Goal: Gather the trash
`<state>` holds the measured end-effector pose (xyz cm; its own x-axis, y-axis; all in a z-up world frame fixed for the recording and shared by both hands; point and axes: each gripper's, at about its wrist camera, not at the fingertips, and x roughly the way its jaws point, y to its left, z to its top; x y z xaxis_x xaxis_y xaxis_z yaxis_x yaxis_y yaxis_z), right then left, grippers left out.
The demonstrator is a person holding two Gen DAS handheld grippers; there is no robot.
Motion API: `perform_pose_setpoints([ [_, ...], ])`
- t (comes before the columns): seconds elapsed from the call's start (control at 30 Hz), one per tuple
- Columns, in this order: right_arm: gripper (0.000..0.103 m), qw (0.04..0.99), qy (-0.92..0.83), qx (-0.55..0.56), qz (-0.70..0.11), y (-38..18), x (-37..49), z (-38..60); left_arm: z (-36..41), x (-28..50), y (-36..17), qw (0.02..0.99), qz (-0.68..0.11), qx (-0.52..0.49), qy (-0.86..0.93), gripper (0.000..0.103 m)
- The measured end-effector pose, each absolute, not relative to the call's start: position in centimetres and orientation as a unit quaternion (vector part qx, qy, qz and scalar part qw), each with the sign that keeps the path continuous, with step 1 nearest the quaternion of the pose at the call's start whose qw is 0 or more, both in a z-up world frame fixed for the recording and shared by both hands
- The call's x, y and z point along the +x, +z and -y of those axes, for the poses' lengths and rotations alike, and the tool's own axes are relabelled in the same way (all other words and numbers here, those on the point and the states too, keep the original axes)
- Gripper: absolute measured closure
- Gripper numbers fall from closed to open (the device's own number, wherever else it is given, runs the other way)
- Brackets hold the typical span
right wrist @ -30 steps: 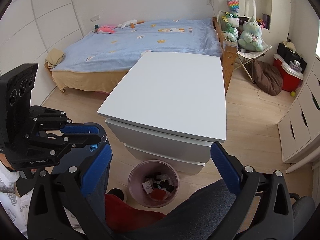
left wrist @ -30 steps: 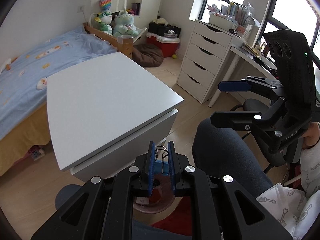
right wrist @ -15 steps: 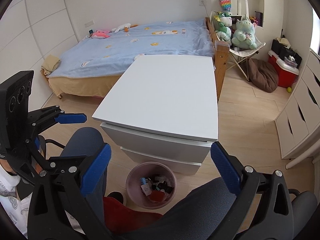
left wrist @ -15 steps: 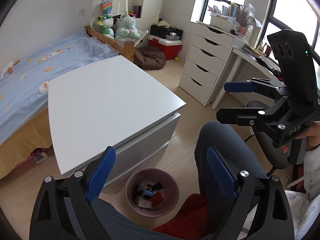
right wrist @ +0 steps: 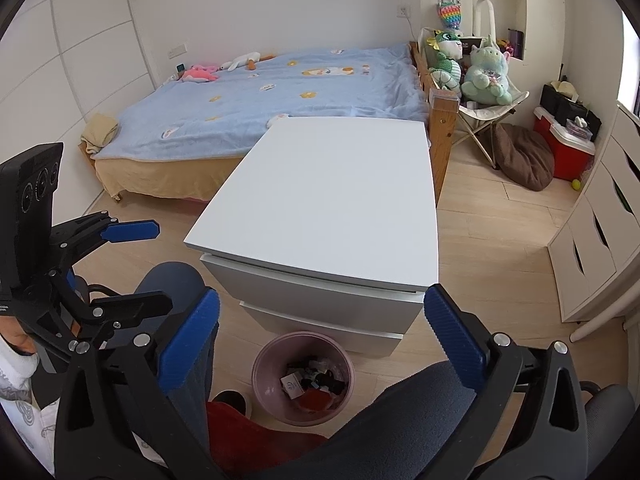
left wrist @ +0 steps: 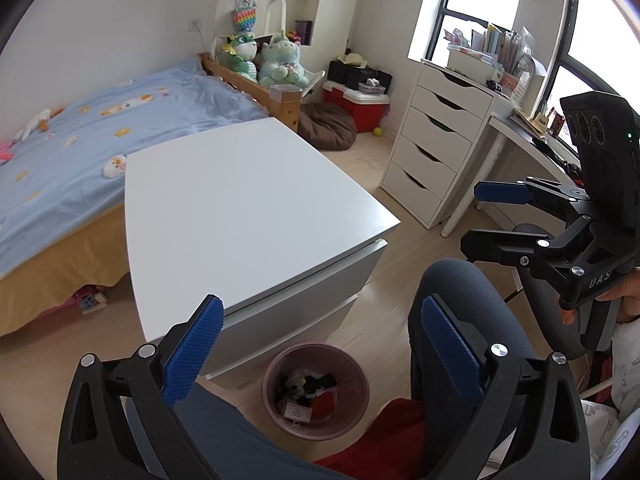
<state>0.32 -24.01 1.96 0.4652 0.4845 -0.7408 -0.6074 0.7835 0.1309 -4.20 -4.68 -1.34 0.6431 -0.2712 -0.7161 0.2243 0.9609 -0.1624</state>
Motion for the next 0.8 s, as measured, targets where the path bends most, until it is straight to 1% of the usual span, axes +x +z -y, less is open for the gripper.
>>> perform_pose_setpoints([
  [0.8,0.003,0.869,0.32,-0.096,-0.366,5.6,6.0,18.6,0.2,0.6,2.0,0.927,-0.364,-0.049,-0.078,0.006],
])
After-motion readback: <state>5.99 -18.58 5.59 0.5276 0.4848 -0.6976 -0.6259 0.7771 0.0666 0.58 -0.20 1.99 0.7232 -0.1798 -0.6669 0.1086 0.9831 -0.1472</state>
